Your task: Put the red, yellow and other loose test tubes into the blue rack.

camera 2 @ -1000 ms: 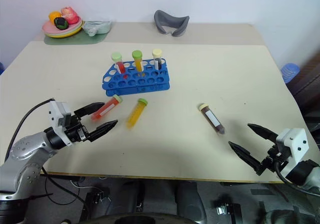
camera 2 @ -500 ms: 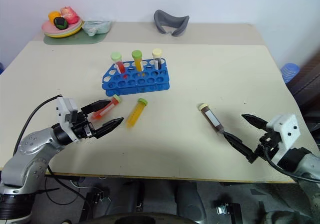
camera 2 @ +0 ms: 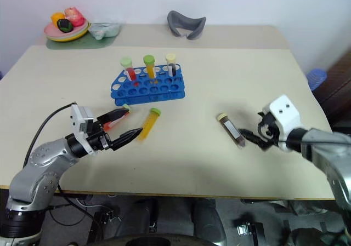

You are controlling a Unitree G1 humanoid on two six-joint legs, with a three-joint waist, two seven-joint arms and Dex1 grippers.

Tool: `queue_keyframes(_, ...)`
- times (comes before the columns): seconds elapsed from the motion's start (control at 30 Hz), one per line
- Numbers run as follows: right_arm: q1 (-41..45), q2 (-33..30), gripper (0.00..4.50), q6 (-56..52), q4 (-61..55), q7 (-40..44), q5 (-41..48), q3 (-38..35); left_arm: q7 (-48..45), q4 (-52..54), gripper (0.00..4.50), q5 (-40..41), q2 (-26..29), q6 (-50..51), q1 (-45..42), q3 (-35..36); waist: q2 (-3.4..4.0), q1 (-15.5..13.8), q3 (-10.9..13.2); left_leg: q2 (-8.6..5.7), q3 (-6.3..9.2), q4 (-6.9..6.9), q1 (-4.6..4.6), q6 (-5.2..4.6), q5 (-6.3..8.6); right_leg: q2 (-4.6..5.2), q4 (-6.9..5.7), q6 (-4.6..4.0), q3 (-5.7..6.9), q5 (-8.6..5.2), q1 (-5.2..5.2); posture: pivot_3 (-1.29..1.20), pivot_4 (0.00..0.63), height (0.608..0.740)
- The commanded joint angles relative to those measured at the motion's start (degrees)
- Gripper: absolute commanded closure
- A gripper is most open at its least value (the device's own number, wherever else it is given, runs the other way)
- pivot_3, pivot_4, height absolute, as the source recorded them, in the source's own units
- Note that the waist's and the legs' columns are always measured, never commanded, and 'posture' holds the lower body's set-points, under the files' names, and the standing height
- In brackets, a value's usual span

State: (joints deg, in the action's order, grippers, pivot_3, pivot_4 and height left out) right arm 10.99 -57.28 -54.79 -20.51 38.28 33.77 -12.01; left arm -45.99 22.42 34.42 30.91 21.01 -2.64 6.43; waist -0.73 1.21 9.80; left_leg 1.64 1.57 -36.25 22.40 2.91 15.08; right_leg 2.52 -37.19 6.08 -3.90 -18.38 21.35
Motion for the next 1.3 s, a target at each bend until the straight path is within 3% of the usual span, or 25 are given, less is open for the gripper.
queue_keyframes(0.03, 12.2, -1.0, 0.0, -8.7, 6.9, 4.5, 2.5, 6.0, 0.3, 0.3, 0.04, -0.3, -1.1, -0.4, -1.0, -1.5, 0.01, 0.0, 0.0, 0.0, 0.0, 0.01, 0.0, 0.0, 0.0, 0.0, -0.01, 0.0, 0.0, 0.0, 0.01, 0.0, 0.15, 0.74)
queue_keyframes(0.17, 26.8, -0.5, 0.0, -19.4, 15.3, 6.8, 1.0, 15.6, 0.8, -0.3, 0.04, -1.1, -3.1, -1.5, -1.0, -3.0, 0.03, -0.4, 0.0, 0.0, 0.05, 0.04, 0.11, 0.0, 0.0, 0.01, -0.01, 0.01, 0.05, 0.0, 0.1, 0.0, 0.15, 0.74)
queue_keyframes(0.33, 38.3, -0.3, 0.0, -27.3, 24.4, 10.4, -1.7, 27.3, 2.0, 0.4, 0.04, -2.1, -5.7, -2.2, 0.3, -4.7, 0.05, -0.5, 0.0, 0.0, 0.1, -0.06, 0.6, 0.0, 0.0, 0.1, -0.03, 0.03, 0.08, 0.02, 0.53, 0.0, 0.15, 0.74)
queue_keyframes(0.43, 43.3, -0.5, 0.0, -29.0, 29.4, 13.2, -3.9, 34.2, 2.5, 1.0, 0.04, -1.9, -6.8, -2.5, 1.4, -5.0, 0.06, -0.5, 0.0, 0.0, 0.1, -0.5, 1.21, -0.02, 0.01, 0.11, -0.39, 0.05, 0.08, 0.03, 1.18, 0.0, 0.15, 0.74)
queue_keyframes(0.67, 49.2, 2.3, 0.0, -30.4, 38.5, 15.8, -9.0, 45.4, 3.6, 0.9, 0.04, -2.5, -8.5, -3.1, 1.7, -6.4, 0.07, -0.4, 0.0, -0.03, 0.03, -0.89, 1.18, -0.06, 0.03, 0.09, -0.74, 0.05, 0.08, 0.03, 1.14, 0.0, 0.15, 0.74)
queue_keyframes(1.07, 52.8, 9.4, 0.0, -28.0, 48.6, 18.1, -15.1, 50.7, 2.7, -1.5, 0.04, -3.3, -8.3, -4.3, 0.1, -6.6, -0.16, 0.1, -0.1, -0.01, 0.04, -0.9, 1.03, -0.06, 0.03, 0.0, -0.83, 0.04, 0.08, 0.04, 1.04, 0.0, 0.15, 0.74)
queue_keyframes(1.3, 51.2, 10.7, 0.0, -29.1, 44.7, 17.6, -16.7, 50.7, 2.1, -3.0, 0.04, -3.9, -8.3, -4.8, -1.0, -6.6, -0.33, 0.5, -0.2, 0.01, 0.05, -0.96, 0.94, -0.06, 0.03, -0.02, -0.85, 0.01, 0.09, 0.07, 0.93, 0.0, 0.15, 0.74)
